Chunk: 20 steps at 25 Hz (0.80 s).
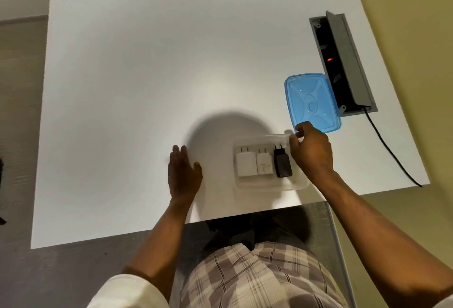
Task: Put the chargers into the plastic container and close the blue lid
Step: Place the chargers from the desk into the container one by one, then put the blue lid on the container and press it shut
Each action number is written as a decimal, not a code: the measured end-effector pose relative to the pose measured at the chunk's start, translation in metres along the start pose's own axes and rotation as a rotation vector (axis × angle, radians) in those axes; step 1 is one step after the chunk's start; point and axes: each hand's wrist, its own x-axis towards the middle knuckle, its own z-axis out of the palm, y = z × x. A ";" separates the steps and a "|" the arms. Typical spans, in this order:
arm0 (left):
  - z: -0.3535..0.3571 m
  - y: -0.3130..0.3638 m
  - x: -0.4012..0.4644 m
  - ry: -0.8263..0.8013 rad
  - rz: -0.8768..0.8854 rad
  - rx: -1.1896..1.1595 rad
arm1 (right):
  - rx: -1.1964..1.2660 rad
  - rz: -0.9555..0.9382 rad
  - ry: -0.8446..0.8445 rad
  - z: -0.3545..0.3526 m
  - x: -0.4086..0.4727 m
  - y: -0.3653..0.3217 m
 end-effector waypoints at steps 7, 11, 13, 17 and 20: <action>-0.015 0.117 0.037 0.049 0.135 -0.209 | 0.097 0.082 0.094 -0.023 0.047 0.054; -0.001 0.185 0.060 -0.026 0.235 -0.249 | 0.140 0.256 0.015 -0.025 0.074 0.097; 0.012 0.220 0.073 -0.101 0.240 -0.262 | 0.179 0.362 -0.022 -0.022 0.083 0.117; 0.037 0.277 0.099 -0.213 0.315 -0.191 | 0.310 0.543 -0.105 -0.017 0.099 0.144; 0.049 0.311 0.121 -0.252 0.332 -0.127 | 0.395 0.610 -0.133 -0.014 0.110 0.154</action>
